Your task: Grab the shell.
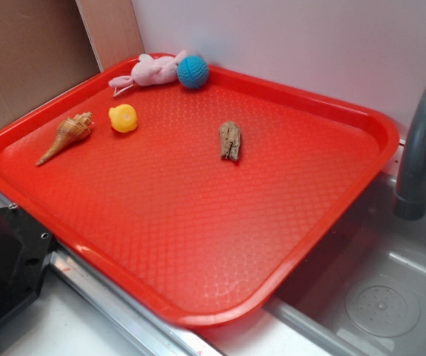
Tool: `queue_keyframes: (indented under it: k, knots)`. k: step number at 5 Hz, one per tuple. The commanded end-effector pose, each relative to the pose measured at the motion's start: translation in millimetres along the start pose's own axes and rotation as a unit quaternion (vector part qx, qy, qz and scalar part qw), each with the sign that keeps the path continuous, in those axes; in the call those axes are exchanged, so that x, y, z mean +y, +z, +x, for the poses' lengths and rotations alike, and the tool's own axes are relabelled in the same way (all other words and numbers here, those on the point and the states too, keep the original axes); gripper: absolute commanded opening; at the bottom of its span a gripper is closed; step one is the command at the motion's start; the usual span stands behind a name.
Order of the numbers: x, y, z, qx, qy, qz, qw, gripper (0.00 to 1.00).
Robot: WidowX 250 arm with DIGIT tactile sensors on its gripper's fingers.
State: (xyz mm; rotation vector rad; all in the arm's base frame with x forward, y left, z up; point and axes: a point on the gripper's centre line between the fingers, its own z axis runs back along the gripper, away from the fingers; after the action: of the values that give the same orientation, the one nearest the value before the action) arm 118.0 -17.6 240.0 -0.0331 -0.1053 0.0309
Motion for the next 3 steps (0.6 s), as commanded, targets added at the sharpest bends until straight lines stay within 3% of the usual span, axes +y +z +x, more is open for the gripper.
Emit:
queue_keyframes:
  k: [1, 2, 3]
  knots:
    - [0.0, 0.0, 0.0, 0.000, 0.000, 0.000, 1.000, 1.00]
    - [51.4, -49.3, 7.8, 0.016, 0.051, 0.018, 0.998, 1.00]
    - [87.8, -91.3, 18.4, 0.015, 0.035, 0.010, 0.999, 1.00]
